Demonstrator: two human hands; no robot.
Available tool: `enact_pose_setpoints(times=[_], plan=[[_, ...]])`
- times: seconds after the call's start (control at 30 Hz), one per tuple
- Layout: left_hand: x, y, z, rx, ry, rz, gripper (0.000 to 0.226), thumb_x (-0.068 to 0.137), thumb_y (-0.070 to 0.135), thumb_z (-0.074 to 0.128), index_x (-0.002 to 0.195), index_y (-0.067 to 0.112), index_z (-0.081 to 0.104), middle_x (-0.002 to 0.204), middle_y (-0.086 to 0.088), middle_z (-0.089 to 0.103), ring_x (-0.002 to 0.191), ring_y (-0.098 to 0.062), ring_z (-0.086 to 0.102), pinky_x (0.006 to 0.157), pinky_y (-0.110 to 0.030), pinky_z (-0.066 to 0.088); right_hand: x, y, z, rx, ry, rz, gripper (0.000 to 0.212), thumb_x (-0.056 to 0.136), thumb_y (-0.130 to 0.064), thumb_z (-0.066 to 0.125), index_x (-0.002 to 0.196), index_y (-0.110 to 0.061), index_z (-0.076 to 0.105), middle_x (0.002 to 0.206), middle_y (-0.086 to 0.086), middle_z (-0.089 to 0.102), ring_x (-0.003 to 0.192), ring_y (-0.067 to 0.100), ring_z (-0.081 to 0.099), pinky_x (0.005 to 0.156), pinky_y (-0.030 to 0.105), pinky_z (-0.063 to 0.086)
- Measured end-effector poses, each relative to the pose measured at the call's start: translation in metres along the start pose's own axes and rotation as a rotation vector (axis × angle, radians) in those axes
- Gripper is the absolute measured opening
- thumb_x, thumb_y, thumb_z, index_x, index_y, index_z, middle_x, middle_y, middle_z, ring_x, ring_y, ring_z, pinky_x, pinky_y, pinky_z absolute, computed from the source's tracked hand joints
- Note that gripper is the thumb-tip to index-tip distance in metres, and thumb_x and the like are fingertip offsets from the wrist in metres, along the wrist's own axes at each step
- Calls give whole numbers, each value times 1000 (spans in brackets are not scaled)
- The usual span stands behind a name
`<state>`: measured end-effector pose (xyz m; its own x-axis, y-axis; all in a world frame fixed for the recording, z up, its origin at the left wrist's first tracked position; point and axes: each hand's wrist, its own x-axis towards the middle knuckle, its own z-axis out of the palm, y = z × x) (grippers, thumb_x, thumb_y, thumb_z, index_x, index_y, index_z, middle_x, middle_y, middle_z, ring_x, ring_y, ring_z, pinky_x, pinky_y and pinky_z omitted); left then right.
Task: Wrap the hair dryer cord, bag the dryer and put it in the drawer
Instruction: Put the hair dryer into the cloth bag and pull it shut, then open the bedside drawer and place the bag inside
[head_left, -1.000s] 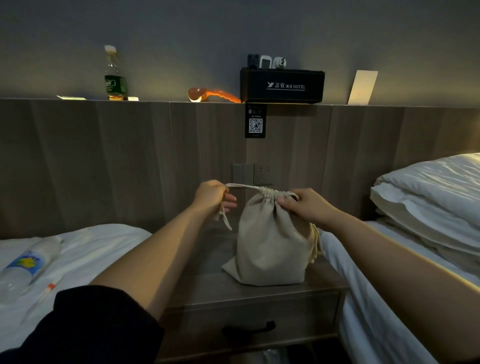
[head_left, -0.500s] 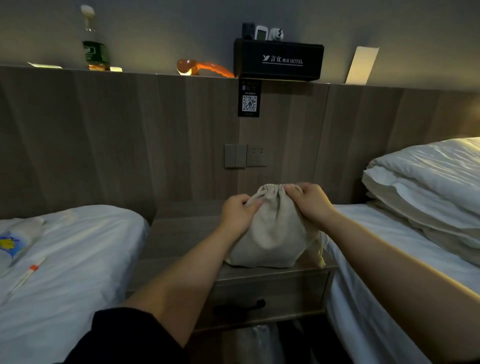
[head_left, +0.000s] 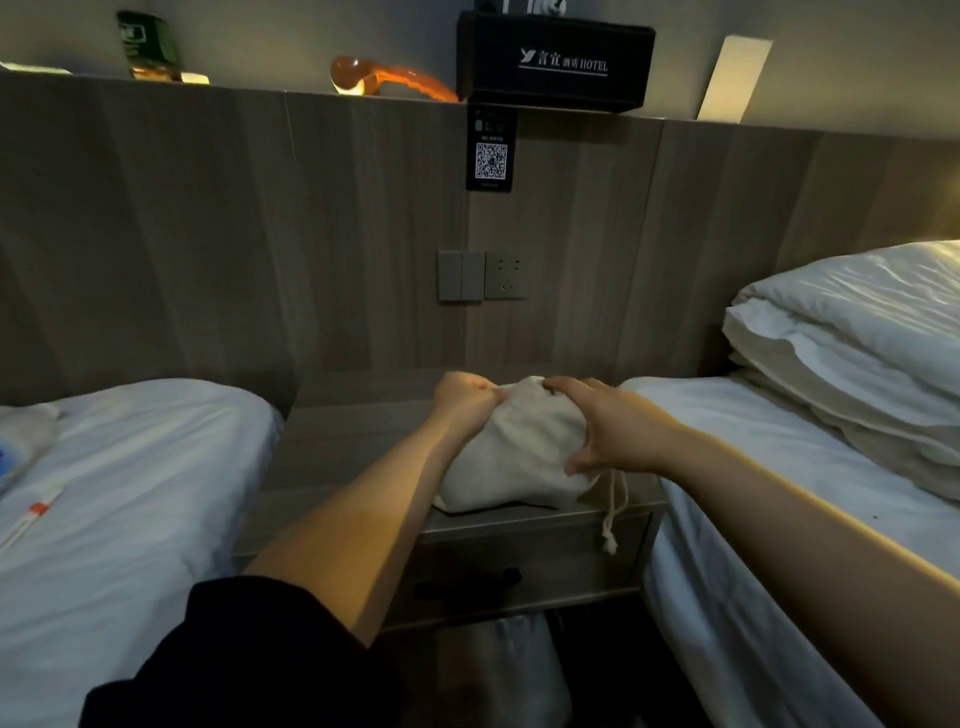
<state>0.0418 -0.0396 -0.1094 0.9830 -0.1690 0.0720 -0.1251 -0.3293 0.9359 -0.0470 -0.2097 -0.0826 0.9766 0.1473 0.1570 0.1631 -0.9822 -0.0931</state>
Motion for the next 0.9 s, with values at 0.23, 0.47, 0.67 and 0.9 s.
enact_pose_setpoints(times=[0.23,0.47,0.67,0.9], plan=[[-20,-10,-9,39,-124,245,32,95,16,45,121,8,62,122,-10,62,109,-16,56,82,-14,44,8,3,8,83,73,21,68,70,-30,75,133,-31,49,124,5,64,113,27,58,89,34,45],[-54,-29,-2,-190,-58,171,36,98,27,41,126,9,56,124,-9,61,117,-20,55,99,-29,41,-11,-5,27,314,378,-1,14,74,-27,71,87,-20,71,89,5,71,85,25,63,76,36,49],[-77,-28,5,-243,2,233,31,98,22,42,117,7,60,106,-3,62,100,-12,57,72,-2,43,-41,-18,16,373,491,15,7,79,-23,68,82,-17,68,75,-6,63,73,10,53,66,24,36],[-101,-65,23,-180,-255,-24,42,96,39,41,127,14,55,124,-4,61,114,-19,56,100,-32,42,-73,-7,41,318,295,119,19,78,-22,68,66,-13,57,63,2,57,69,22,54,60,31,33]])
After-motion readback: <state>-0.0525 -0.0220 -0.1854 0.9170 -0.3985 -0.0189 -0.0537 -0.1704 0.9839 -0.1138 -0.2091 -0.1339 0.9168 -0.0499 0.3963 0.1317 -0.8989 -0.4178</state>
